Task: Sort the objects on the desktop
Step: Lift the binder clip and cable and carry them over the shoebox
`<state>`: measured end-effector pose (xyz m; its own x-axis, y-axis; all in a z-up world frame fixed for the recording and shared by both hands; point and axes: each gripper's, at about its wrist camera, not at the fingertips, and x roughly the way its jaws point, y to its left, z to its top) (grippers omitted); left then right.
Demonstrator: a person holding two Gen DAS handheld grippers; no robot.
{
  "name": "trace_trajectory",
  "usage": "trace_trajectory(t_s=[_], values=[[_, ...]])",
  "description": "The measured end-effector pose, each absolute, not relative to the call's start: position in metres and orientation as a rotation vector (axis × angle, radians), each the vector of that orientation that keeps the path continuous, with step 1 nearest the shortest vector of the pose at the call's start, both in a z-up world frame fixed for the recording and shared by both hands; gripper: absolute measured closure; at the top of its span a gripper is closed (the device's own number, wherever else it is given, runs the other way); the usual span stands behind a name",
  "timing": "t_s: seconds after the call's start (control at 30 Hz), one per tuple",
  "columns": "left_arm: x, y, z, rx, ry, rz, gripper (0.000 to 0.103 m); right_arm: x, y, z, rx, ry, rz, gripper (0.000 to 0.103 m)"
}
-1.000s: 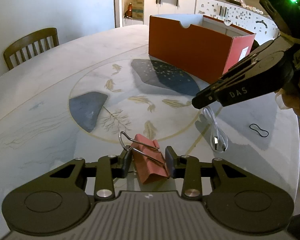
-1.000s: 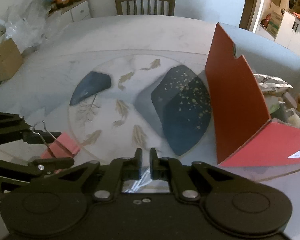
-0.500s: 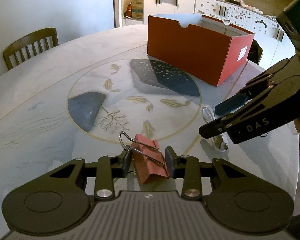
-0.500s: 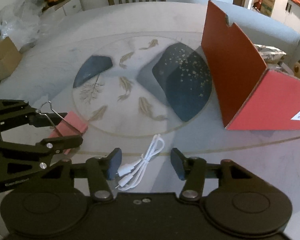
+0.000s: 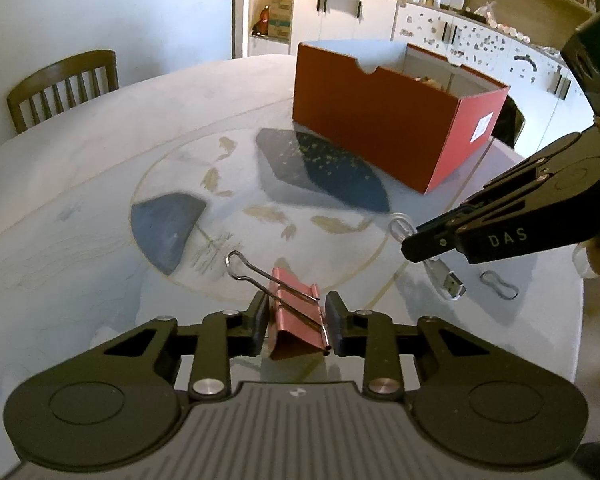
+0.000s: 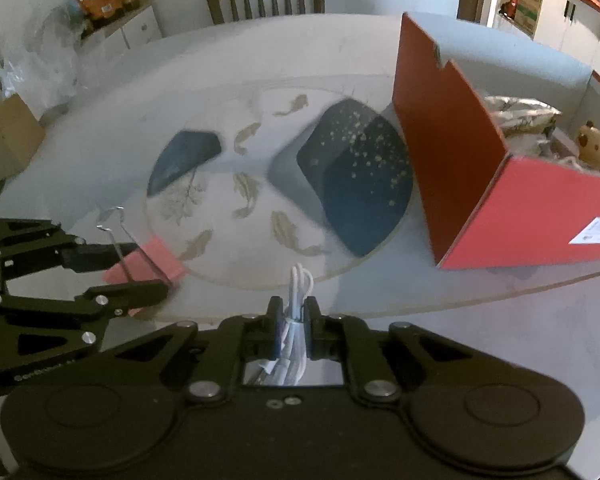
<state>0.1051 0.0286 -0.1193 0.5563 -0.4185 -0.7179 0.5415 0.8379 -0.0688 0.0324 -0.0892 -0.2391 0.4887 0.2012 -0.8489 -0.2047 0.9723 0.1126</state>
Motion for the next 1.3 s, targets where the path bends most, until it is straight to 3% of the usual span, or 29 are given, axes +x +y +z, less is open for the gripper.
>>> trace_trajectory(t_s=[0.57, 1.3], values=[[0.109, -0.017, -0.056, 0.106, 0.747, -0.643, 0.075, 0.021, -0.137, -0.175, 0.018, 0.945, 0.263, 0.093], [0.144, -0.142, 0.007, 0.125, 0.635, -0.697, 0.075, 0.04, -0.26, -0.123, 0.045, 0.813, 0.193, 0.093]])
